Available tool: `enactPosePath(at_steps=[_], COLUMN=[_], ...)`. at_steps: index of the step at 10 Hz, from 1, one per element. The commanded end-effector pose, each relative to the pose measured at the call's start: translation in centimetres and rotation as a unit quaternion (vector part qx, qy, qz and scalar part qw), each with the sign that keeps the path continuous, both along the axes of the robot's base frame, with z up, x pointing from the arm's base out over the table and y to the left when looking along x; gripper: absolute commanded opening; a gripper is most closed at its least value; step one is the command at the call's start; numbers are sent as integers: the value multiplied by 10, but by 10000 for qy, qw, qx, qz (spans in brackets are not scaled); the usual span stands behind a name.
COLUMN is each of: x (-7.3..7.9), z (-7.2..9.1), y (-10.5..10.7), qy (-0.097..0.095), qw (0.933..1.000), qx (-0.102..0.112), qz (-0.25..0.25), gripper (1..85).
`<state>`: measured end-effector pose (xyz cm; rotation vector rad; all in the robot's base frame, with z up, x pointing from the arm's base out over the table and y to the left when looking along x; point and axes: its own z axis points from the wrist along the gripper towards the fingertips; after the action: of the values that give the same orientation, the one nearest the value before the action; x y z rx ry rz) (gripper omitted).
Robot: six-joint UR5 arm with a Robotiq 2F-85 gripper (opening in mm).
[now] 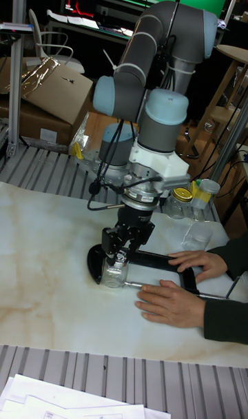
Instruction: Unscrew the lid from the jar
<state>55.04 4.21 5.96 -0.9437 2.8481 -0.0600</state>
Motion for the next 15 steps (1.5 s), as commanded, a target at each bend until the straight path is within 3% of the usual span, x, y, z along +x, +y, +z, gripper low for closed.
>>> enactPosePath(at_steps=[1,4,5,7,9,11,12,14,15], x=[4,-14,-8,14,19,4,-3,-3,11], z=[-3,18,13,-6,-8,27,39,34,26], y=[18,0,0,7,-4,-21,-20,-9,16], qy=[-53,208,178,-99,-253,5,99,15,-247], qw=[9995,9939,9903,9797,9670,9567,9536,9522,9589], qx=[-129,-313,-273,-167,-152,-615,-641,-510,-566], qz=[293,1041,1352,1997,2532,2844,2940,3012,2769], gripper=[13,13,13,13,13,13,13,13,13])
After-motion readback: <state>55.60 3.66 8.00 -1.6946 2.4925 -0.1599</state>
